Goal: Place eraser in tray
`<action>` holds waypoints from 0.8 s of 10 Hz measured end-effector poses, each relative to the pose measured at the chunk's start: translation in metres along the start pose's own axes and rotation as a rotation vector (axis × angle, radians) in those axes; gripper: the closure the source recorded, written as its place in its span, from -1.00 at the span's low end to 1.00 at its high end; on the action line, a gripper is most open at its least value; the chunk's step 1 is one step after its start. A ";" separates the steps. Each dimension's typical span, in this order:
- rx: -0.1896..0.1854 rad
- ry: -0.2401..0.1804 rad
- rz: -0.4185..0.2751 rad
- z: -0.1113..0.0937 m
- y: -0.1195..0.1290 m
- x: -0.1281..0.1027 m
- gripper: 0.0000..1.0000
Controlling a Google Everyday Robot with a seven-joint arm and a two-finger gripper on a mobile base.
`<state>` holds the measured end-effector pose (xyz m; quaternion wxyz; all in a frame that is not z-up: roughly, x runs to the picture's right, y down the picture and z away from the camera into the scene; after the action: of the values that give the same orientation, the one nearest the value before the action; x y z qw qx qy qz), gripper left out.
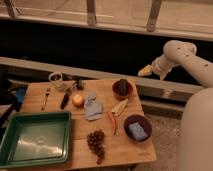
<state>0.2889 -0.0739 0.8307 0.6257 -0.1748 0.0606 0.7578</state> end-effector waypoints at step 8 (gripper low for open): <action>0.004 -0.009 -0.028 -0.004 0.003 0.001 -0.60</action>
<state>0.2867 -0.0749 0.8261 0.6368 -0.1708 0.0569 0.7497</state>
